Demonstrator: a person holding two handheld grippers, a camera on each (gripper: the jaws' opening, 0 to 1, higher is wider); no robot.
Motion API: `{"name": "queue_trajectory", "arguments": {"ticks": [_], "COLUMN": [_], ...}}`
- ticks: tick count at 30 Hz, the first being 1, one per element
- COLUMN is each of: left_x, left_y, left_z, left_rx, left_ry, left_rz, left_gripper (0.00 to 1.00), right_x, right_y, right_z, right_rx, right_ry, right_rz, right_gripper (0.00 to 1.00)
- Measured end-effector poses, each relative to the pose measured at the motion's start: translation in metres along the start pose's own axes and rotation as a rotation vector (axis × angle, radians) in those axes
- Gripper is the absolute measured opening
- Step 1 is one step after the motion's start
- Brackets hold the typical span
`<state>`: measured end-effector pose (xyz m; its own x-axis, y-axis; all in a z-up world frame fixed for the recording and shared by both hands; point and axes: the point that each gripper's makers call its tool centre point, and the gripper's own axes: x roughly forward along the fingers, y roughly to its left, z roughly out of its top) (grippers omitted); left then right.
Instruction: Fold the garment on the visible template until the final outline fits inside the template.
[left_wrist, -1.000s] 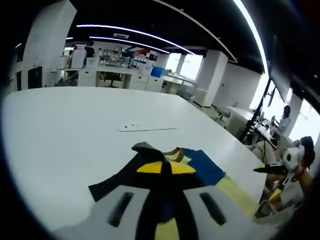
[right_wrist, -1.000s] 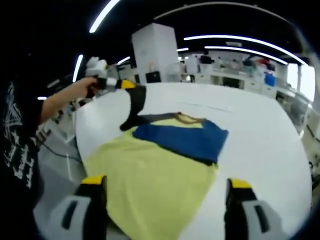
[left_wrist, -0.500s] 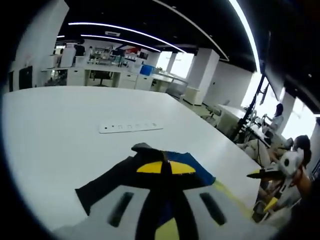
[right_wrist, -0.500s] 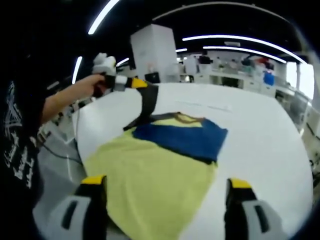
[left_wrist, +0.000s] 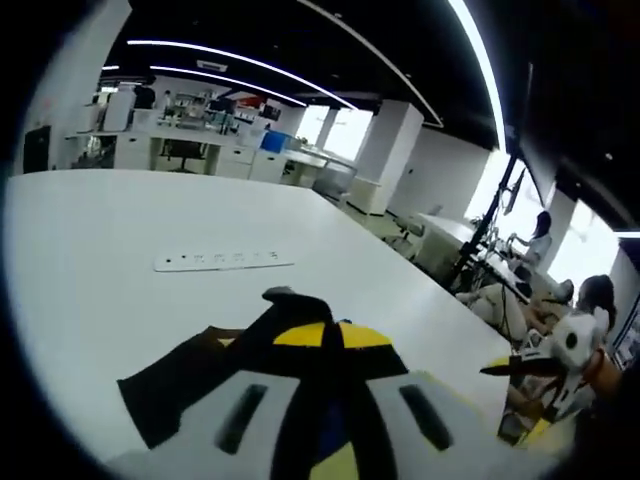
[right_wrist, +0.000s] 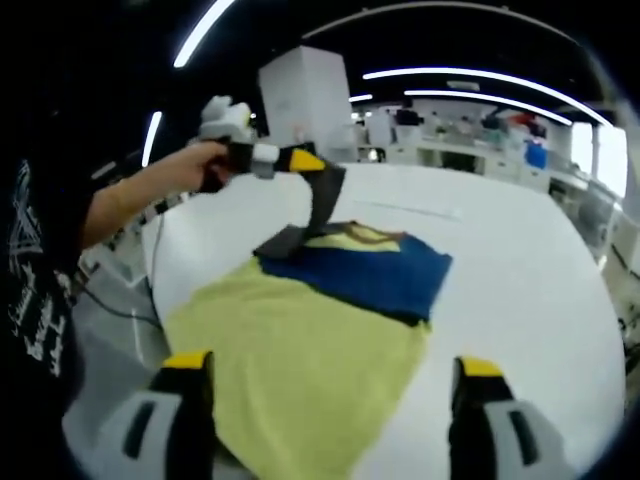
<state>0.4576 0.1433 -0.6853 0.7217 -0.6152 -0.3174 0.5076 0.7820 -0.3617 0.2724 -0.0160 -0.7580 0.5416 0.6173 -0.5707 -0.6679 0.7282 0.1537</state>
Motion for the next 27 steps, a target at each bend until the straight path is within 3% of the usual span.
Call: {"name": "queue_trajectory", "arguments": {"ticks": [14,27], "left_x": [0.033,0.074], "left_y": [-0.029,-0.057], "left_z": [-0.016,-0.054], "left_rx": [0.007,0.062], "left_ry": [0.038,0.126], "left_rz": [-0.047,-0.081], "left_gripper": [0.00,0.00], "right_x": [0.002,0.000], "right_y": [-0.009,-0.018], "right_z": [-0.003,-0.013], "right_rx": [0.010,0.037], "right_ry": [0.002,0.008], "right_rz": [-0.006,-0.018], "right_gripper": [0.99,0.99]}}
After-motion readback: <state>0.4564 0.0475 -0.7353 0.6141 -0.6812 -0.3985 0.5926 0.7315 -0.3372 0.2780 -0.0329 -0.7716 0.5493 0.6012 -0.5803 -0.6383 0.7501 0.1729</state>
